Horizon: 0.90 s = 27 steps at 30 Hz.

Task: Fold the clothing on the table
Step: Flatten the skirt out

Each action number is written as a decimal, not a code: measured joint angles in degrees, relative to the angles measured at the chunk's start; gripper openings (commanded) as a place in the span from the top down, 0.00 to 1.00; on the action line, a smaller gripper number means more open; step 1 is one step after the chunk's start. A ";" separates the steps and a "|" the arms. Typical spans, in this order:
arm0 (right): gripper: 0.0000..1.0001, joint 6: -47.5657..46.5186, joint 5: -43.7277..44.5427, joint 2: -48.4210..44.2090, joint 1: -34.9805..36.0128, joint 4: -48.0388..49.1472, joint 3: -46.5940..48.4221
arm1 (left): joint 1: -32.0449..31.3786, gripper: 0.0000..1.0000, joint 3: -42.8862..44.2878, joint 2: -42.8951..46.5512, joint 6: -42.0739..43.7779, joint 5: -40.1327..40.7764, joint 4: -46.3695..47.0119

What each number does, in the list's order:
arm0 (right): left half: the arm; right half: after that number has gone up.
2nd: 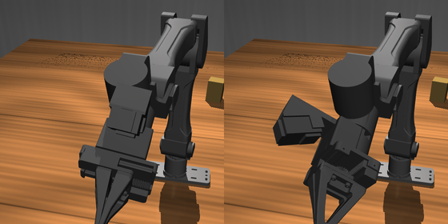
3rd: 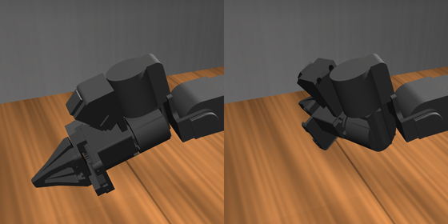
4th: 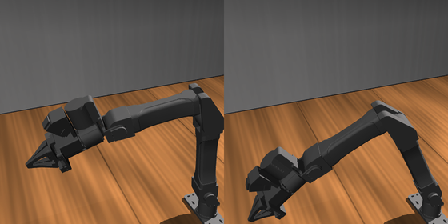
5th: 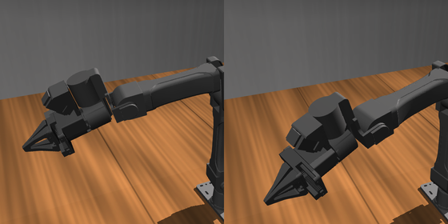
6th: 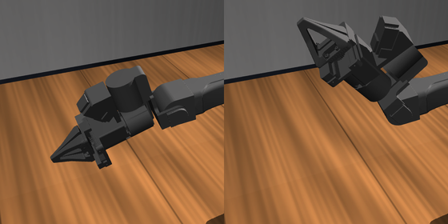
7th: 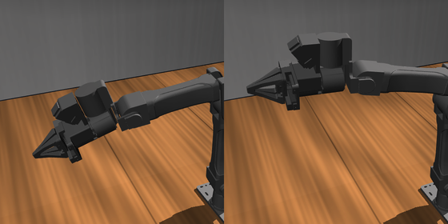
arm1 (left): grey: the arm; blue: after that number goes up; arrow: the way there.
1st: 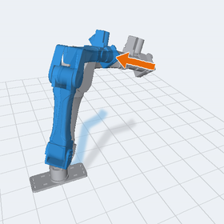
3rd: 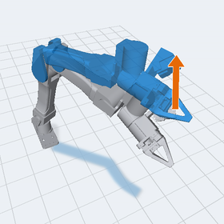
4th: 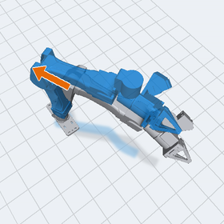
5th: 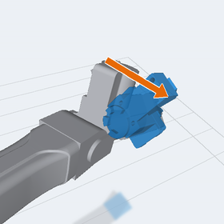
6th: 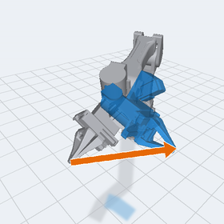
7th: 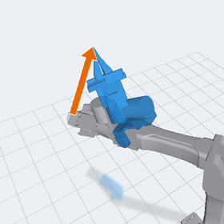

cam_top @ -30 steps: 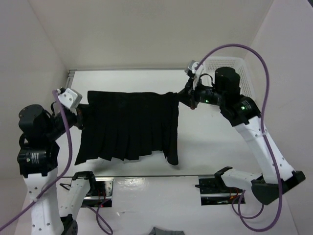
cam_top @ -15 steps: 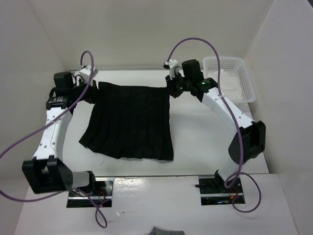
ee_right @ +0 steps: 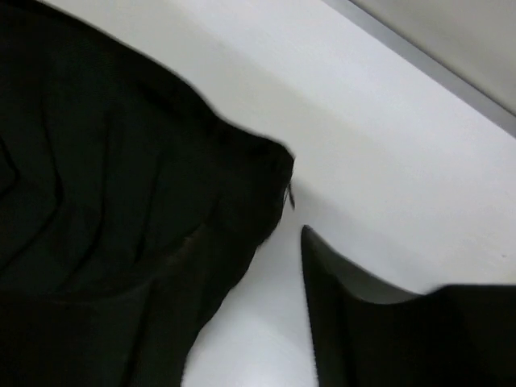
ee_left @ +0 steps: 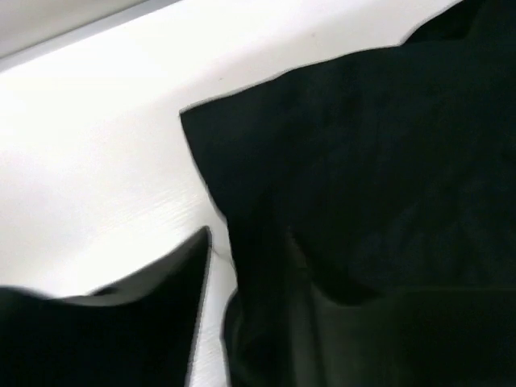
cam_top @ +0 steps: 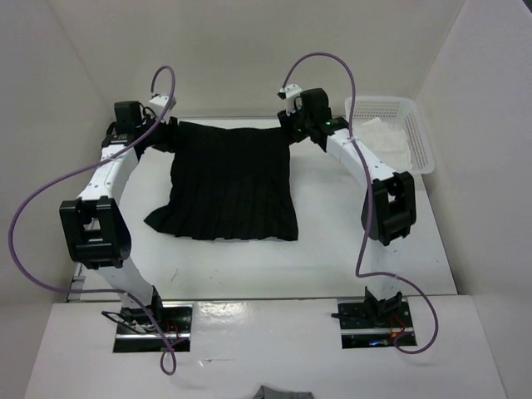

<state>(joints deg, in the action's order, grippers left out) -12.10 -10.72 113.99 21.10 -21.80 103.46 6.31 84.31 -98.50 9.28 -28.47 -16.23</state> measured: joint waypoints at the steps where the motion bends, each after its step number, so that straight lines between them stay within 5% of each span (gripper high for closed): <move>1: 0.34 0.22 1.20 0.98 -0.07 0.13 0.28 | -0.04 0.15 0.70 -1.33 0.09 0.63 0.09; 3: 0.29 0.28 3.48 2.86 -0.17 0.11 0.48 | -0.15 0.00 1.62 -3.50 -0.15 2.38 0.55; 16: 0.24 2.21 6.21 2.97 -0.24 -3.10 0.44 | -1.11 0.00 4.02 -5.73 -1.25 8.94 -3.30; 27: 0.08 1.09 4.39 -6.95 5.73 -12.92 -12.13 | -11.89 0.00 -6.58 -2.80 2.95 15.39 -13.03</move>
<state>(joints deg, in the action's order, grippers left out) -11.00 -6.33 107.04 26.83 -34.72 91.33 -5.58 77.73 -101.30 12.23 -13.08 -29.26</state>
